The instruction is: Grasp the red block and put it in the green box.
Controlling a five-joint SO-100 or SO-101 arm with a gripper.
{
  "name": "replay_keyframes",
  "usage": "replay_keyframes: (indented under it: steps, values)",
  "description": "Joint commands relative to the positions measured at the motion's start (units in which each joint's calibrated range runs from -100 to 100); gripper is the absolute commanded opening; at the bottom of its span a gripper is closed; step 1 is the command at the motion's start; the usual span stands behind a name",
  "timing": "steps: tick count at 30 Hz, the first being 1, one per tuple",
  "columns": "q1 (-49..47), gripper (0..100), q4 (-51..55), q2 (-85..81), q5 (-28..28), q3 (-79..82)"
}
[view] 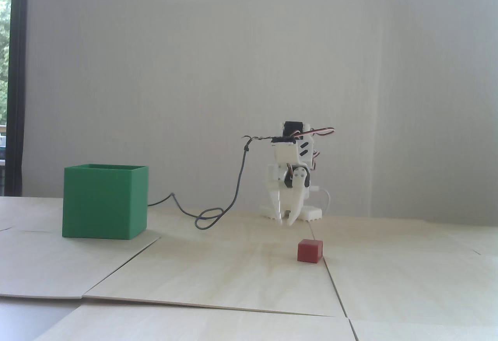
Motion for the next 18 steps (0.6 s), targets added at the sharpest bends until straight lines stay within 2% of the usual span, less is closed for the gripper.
replay_keyframes:
  steps: [1, 3, 7, 11, 16, 18]
  values:
    - [-0.56, 2, 1.61, 0.13, 0.01, 0.83]
    - [-0.8, 2, 0.0, 1.55, 0.06, 0.74]
    - [-2.01, 2, -19.64, 9.13, -0.25, -3.34]
    - [-1.76, 3, -36.84, 24.69, -0.15, -11.42]
    - [0.57, 14, -39.37, 48.77, -0.25, -32.54]
    - [1.53, 15, -39.46, 56.98, -0.25, -41.23]
